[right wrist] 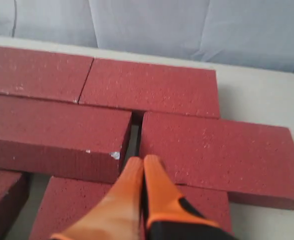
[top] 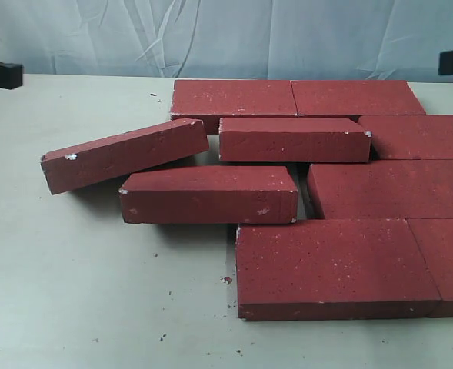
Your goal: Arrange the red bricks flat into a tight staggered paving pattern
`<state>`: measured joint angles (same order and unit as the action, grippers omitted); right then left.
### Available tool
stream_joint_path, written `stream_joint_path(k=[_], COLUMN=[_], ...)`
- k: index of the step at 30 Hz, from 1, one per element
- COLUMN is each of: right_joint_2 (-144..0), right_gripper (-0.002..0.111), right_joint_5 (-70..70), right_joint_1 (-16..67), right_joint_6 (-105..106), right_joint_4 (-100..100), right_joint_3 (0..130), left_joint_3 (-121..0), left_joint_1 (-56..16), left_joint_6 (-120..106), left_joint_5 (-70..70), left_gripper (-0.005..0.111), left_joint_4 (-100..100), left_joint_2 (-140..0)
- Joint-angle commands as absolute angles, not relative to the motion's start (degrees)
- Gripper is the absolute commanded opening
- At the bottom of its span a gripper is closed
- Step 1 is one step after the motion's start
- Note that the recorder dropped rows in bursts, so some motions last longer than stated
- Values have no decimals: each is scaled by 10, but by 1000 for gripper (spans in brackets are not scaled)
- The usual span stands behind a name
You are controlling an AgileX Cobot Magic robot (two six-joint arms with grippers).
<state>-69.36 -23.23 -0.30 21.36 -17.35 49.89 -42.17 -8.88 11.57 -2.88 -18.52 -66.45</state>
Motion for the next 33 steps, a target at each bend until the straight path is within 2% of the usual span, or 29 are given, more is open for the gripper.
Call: stream_joint_path(k=[1,7,14,26,33], right_joint_2=[-765,-858,-970,-1091,-1119], right_gripper=[-1,-1,-1,-1,-1], right_joint_5=[-218,-225,-217,-199,-189], right_joint_1=[-5,-5,-5,-2,37], right_joint_6=[239,252,259,261,278], right_joint_4=[-185,-187,-187,-200,-196], right_joint_3=[503,562,625,681,695], left_joint_3=[-462,-501,-540,-541,-541], left_joint_1=[-132,-190,-235,-252,-252], left_joint_6=[114,114,114,87,88], left_joint_5=[-46,-68,-168,-198,-194], left_gripper=[0,0,0,0,0], left_joint_4=[-208,-225,-231,-225,-227], left_joint_2=[-723,-789,-836,-840,-840])
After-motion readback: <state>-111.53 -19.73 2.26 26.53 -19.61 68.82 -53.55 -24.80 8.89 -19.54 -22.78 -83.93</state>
